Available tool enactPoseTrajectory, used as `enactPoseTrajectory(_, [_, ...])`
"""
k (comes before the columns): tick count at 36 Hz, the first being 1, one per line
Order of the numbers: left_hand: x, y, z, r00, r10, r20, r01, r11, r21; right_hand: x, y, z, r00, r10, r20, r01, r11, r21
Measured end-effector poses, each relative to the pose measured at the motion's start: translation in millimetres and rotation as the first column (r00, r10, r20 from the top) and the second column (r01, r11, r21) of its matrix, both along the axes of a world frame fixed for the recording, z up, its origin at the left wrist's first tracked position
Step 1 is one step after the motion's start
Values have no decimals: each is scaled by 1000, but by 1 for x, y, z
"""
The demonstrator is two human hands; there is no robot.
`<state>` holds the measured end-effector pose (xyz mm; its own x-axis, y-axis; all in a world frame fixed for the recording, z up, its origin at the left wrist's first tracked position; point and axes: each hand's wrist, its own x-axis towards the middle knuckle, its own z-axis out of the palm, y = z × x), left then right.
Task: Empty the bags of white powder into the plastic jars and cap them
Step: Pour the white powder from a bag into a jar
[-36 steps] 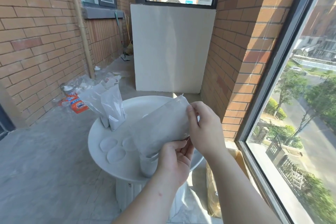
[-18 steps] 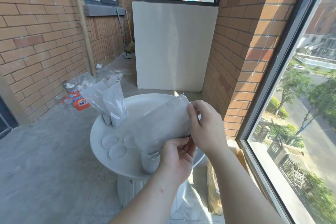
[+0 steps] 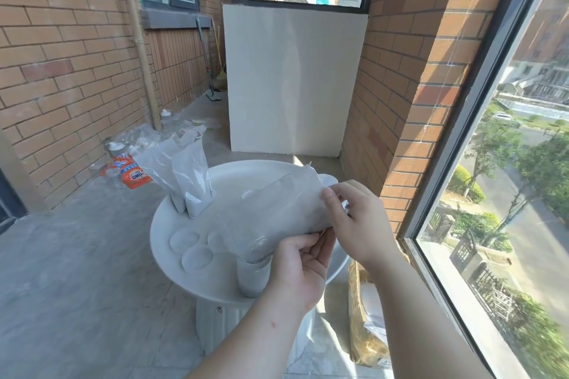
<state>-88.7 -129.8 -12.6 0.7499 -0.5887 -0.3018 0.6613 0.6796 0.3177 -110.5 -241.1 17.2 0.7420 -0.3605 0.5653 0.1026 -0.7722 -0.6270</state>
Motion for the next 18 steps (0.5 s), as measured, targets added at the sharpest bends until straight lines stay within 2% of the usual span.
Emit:
enactPoseTrajectory(9, [0,0,2,1000,-3,-7,3,1000,-6,2,4,1,996,-11,92,20,995,-101])
enactPoseTrajectory(18, [1,1,2,999,10,-30,-10,1000,24,5,6,0,988,-39,147,58,990,-130])
